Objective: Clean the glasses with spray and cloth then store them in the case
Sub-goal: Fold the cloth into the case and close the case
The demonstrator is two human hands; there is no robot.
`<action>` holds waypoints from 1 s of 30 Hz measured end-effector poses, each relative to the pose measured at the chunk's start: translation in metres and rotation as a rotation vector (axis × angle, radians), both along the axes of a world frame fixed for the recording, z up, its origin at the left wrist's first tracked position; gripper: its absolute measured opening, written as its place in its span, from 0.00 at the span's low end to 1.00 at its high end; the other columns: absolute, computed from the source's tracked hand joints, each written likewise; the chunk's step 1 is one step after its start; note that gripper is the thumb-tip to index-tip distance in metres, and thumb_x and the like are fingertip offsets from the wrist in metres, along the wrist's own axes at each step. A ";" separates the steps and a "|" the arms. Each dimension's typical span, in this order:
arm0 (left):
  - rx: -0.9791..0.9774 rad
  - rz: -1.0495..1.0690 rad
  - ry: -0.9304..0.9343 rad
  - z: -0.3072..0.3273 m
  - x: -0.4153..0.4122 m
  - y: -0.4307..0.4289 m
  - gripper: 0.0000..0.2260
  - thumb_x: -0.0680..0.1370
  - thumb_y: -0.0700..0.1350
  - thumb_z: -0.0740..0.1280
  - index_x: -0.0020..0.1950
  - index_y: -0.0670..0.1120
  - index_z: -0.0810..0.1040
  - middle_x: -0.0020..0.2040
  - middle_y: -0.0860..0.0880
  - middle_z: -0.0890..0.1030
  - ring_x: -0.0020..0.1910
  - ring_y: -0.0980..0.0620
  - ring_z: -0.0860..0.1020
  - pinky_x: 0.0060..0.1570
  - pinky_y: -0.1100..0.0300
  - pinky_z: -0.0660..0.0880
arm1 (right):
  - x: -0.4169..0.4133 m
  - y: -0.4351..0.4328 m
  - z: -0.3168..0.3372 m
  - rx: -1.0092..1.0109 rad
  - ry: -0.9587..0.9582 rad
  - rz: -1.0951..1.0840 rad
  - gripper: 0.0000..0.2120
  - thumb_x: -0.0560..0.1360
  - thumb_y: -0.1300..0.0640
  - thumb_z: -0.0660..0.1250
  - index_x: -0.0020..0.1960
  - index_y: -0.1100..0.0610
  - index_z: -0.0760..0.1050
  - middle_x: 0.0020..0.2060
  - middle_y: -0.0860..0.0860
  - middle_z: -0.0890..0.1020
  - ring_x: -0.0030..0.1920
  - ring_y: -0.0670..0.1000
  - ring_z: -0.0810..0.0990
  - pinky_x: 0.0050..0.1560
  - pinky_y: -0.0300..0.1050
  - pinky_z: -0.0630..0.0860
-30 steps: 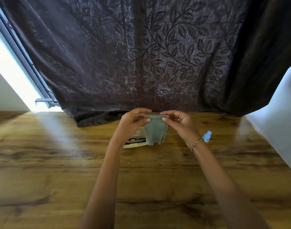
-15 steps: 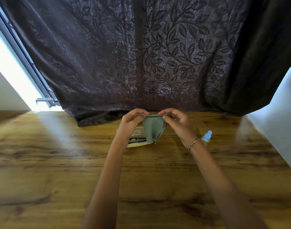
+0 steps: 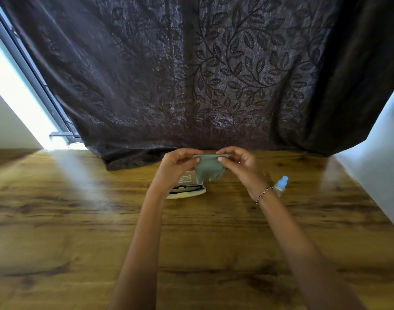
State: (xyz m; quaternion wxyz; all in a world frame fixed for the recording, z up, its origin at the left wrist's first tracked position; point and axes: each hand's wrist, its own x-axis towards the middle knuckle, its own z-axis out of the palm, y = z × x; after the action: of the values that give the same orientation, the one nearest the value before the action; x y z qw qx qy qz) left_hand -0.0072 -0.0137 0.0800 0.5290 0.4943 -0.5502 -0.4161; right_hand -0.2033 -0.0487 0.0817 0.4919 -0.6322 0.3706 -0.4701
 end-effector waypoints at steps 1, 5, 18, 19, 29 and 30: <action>-0.006 0.014 0.013 0.000 -0.001 0.000 0.09 0.75 0.37 0.69 0.50 0.49 0.82 0.45 0.52 0.84 0.46 0.57 0.82 0.44 0.65 0.77 | 0.001 0.000 0.000 0.004 -0.015 0.010 0.07 0.73 0.63 0.70 0.47 0.52 0.81 0.43 0.48 0.85 0.44 0.45 0.81 0.43 0.36 0.78; -0.021 0.048 0.049 0.001 -0.004 0.001 0.10 0.77 0.35 0.66 0.45 0.49 0.81 0.38 0.55 0.83 0.39 0.61 0.80 0.39 0.67 0.77 | 0.003 0.002 0.002 0.014 -0.046 0.056 0.09 0.74 0.64 0.68 0.47 0.50 0.82 0.42 0.47 0.84 0.45 0.45 0.80 0.43 0.35 0.77; 0.034 0.030 0.133 0.004 0.001 0.007 0.05 0.77 0.41 0.67 0.49 0.46 0.82 0.43 0.54 0.83 0.42 0.61 0.80 0.40 0.70 0.74 | 0.004 -0.002 0.002 0.083 -0.032 0.086 0.12 0.70 0.61 0.74 0.53 0.52 0.82 0.47 0.52 0.85 0.49 0.49 0.82 0.49 0.41 0.80; 0.025 0.018 0.120 0.004 0.002 0.007 0.05 0.76 0.40 0.68 0.50 0.46 0.82 0.44 0.53 0.83 0.43 0.61 0.81 0.41 0.70 0.75 | 0.005 -0.003 0.002 0.075 -0.028 0.072 0.12 0.69 0.61 0.74 0.52 0.53 0.82 0.47 0.52 0.85 0.49 0.48 0.82 0.48 0.39 0.79; 0.013 0.025 0.073 0.003 0.000 0.003 0.09 0.75 0.35 0.68 0.49 0.49 0.82 0.45 0.51 0.84 0.46 0.57 0.82 0.44 0.67 0.77 | 0.007 -0.001 0.002 0.046 -0.089 0.059 0.07 0.73 0.67 0.70 0.47 0.56 0.81 0.42 0.47 0.85 0.45 0.45 0.81 0.43 0.36 0.77; 0.011 0.029 0.075 0.003 0.000 0.003 0.09 0.75 0.35 0.68 0.48 0.48 0.82 0.44 0.53 0.84 0.45 0.58 0.82 0.43 0.67 0.76 | 0.007 -0.001 0.002 0.043 -0.083 0.059 0.08 0.73 0.67 0.69 0.47 0.56 0.81 0.42 0.47 0.84 0.45 0.44 0.81 0.43 0.35 0.77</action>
State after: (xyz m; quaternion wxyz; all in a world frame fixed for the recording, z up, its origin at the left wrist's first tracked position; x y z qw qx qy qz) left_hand -0.0068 -0.0107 0.0828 0.5526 0.4893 -0.5205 -0.4294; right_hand -0.1964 -0.0493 0.0833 0.5339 -0.6122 0.3409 -0.4732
